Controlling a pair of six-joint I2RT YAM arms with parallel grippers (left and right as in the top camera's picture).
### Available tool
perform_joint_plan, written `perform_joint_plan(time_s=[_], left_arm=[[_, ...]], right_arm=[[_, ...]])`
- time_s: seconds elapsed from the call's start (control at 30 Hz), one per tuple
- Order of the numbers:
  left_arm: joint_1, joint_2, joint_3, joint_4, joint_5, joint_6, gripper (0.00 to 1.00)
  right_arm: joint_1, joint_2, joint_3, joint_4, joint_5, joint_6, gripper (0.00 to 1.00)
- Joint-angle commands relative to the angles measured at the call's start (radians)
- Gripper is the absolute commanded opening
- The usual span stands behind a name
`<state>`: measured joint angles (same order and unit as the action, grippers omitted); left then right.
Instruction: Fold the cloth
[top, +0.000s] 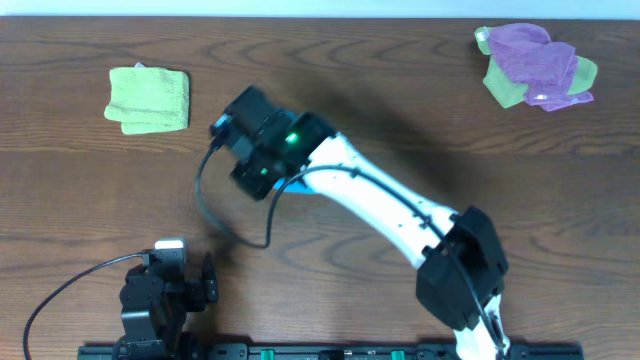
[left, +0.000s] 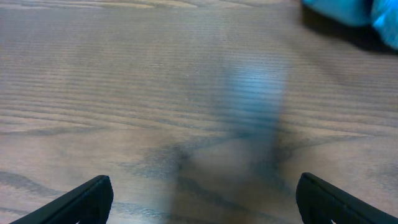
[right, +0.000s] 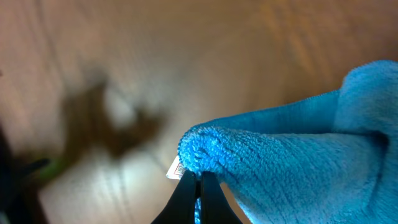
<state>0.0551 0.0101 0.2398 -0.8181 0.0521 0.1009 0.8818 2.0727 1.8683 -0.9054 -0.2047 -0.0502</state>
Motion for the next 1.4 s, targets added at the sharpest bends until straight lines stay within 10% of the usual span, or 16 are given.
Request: perform_joint_plan(time_s=[0.0,0.23,0.33,0.5,0.73,1.37], left_arm=[[-0.005,-0.006,-0.042,-0.041,-0.008,0.000,0.95],[-0.005,-0.006,-0.042,-0.041,-0.008,0.000,0.95],[-0.005,-0.006,-0.042,-0.041,-0.008,0.000,0.95],[-0.005,-0.006,-0.042,-0.041,-0.008,0.000,0.95],[-0.005,-0.006,-0.042,-0.041,-0.008,0.000,0.95],[-0.005,-0.006,-0.042,-0.041,-0.008,0.000,0.95]], right_arm=[[0.017,-0.001,0.006,-0.011,0.086,0.035,0.01],[-0.040,-0.003,0.011,0.028,0.101,0.026,0.02],[-0.051,-0.003,0.011,0.082,-0.011,-0.019,0.35],[-0.050,-0.003,0.011,0.173,-0.105,-0.048,0.53],[-0.118,-0.003,0.011,0.020,0.197,0.056,0.60],[-0.404,0.007,-0.291,0.037,-0.162,0.283,0.61]])
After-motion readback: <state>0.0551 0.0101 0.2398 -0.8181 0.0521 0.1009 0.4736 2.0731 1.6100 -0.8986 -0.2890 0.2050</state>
